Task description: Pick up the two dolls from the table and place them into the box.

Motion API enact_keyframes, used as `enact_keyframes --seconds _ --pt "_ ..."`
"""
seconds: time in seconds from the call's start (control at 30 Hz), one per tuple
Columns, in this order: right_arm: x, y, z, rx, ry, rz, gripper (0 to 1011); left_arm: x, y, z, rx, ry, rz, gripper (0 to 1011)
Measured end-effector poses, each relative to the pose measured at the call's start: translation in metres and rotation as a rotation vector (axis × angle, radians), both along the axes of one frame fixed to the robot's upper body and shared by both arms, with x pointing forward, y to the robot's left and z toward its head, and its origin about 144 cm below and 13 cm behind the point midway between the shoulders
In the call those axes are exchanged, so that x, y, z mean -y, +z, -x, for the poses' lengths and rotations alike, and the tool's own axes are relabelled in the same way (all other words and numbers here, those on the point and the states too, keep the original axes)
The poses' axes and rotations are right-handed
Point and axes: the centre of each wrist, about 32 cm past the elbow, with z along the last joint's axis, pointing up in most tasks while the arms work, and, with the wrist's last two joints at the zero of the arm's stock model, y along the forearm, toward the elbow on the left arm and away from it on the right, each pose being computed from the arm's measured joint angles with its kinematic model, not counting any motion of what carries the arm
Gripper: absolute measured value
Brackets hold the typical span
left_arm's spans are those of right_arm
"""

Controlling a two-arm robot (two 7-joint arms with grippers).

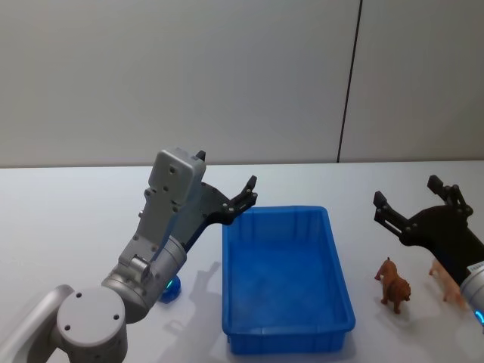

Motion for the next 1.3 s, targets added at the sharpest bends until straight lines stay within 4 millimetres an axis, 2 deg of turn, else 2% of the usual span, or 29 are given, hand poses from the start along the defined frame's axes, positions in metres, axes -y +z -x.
enact_keyframes --seconds 1.3 --pt "0.0 0.0 0.0 0.0 0.0 0.0 1001 0.0 0.0 0.0 0.0 0.0 0.0 1004"
